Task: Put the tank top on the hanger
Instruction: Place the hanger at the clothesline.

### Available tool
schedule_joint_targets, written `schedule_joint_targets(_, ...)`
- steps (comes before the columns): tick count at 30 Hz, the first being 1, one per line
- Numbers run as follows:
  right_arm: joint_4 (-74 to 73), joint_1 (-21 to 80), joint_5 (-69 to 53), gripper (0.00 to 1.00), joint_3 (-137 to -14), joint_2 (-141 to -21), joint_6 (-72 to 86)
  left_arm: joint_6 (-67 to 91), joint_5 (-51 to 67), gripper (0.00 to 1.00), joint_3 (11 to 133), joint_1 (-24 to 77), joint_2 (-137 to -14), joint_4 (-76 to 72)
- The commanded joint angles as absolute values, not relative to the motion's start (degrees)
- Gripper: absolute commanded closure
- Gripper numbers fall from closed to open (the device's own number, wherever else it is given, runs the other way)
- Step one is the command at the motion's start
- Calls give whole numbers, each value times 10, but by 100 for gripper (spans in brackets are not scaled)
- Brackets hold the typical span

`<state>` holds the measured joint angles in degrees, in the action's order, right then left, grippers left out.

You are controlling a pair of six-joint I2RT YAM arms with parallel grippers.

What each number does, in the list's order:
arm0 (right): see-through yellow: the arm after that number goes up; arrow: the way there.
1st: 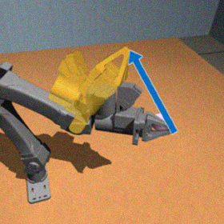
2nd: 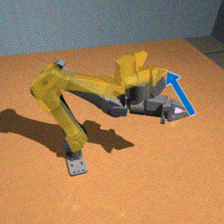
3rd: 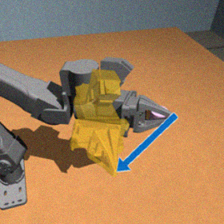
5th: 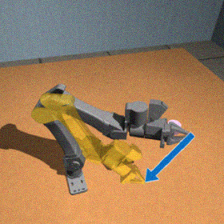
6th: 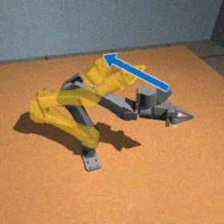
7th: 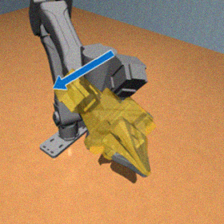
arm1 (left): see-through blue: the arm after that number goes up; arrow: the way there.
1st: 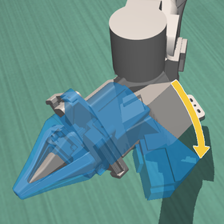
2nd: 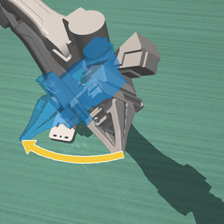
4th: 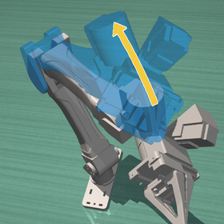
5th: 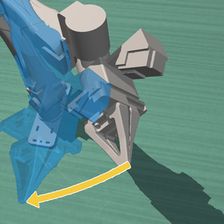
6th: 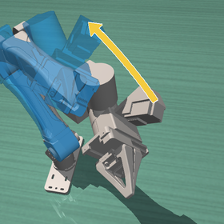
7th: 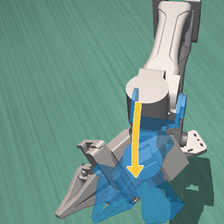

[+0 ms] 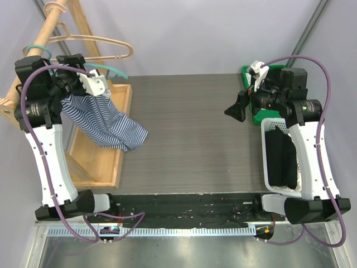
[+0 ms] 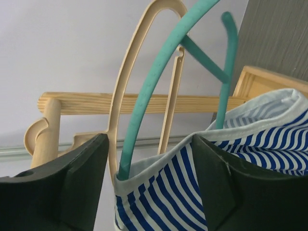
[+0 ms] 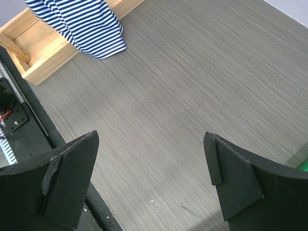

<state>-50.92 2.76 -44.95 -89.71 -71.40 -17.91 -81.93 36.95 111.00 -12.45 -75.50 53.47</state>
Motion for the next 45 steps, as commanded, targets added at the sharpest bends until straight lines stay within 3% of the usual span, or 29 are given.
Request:
schedule_joint_targets(1, -501, 25, -459, 0, -907, -702, -188, -764, 417, 22, 1113, -126, -748, 502)
schedule_joint_targets(7, -503, 25, -458, 0, -907, -702, -192, -706, 464, 0, 1112, -118, -741, 490)
schedule_joint_targets(20, -506, 25, -454, 0, -900, -691, -199, -718, 419, 0, 1055, -50, -722, 478)
schedule_joint_targets(27, -508, 25, -454, 0, -905, -689, -197, -693, 390, 0, 1010, 37, -686, 494)
schedule_joint_targets(33, -519, 25, -446, 0, -905, -678, -207, -528, 403, 0, 1018, 97, -678, 511)
schedule_joint_targets(41, -584, 25, -420, 0, -941, -679, -241, -379, 182, 0, 892, 271, -649, 467)
schedule_joint_targets(45, -611, 25, -380, 0, -936, -651, -265, -331, 224, 0, 829, 294, -650, 468)
